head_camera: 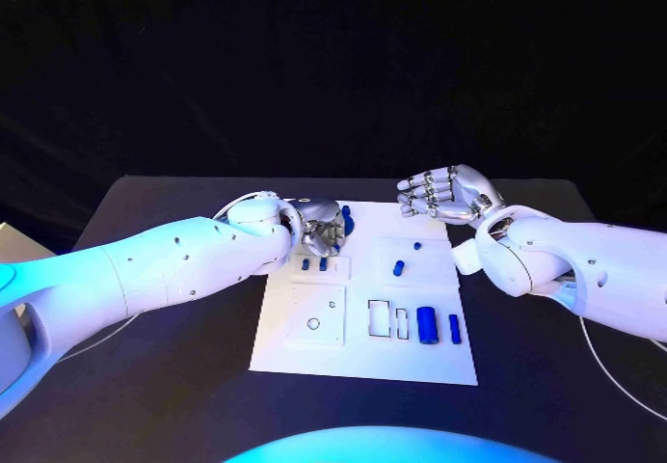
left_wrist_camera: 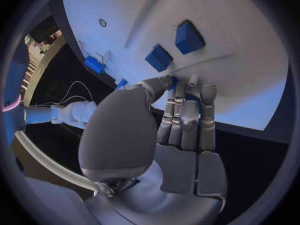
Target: Assemble the parts on the task board
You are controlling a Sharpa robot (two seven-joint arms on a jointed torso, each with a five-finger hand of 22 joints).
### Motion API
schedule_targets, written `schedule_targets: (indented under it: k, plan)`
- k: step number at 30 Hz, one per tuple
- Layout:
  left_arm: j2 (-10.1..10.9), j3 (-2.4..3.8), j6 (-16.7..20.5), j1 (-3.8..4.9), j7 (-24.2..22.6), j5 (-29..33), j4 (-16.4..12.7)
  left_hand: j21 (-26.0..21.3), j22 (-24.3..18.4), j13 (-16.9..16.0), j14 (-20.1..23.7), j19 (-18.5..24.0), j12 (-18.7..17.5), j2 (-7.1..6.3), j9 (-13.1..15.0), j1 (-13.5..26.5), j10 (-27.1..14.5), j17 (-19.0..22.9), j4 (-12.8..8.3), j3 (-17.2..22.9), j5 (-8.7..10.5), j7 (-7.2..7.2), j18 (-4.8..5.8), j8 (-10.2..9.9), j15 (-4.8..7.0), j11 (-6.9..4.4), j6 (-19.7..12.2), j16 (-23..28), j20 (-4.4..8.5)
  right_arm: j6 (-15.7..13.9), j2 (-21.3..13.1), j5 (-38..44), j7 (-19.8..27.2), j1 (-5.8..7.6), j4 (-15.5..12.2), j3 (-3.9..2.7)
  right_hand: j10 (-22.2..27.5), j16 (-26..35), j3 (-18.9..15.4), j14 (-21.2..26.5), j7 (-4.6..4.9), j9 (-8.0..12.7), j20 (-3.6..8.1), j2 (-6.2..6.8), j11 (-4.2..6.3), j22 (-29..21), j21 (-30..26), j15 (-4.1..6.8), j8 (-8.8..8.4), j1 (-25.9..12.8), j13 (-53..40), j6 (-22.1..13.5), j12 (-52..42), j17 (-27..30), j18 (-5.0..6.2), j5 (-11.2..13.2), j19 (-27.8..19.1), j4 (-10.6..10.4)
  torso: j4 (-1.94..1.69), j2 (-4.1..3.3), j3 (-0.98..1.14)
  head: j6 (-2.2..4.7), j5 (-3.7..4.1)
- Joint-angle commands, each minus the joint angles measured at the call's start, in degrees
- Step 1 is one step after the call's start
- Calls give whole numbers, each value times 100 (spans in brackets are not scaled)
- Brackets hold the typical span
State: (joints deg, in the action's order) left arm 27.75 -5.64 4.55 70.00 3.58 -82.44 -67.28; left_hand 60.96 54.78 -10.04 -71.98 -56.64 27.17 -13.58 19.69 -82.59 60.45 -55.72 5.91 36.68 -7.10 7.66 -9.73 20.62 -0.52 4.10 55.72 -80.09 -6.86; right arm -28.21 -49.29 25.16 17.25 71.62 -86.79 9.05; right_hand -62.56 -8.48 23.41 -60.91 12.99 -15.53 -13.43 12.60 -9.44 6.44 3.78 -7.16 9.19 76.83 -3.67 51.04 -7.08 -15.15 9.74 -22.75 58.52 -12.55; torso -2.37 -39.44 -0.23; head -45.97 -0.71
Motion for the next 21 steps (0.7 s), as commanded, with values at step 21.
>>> schedule_targets:
  k: [21]
  plan:
    - [564,258,-146,-13,-57,948,-578,137,128,60,-145,-123,-342,-6,57,192,267,-24,-37,5,21,-11,62,-115,0,-10,144,-67,10,54,-25,37,78,-3,-11,-3,-33,22,-4,-33,23,9,-4,-28,-13,-12,31,0,-24,-9,2,45,34,11,83,-34,56,27,-19,8,-1,25,10]
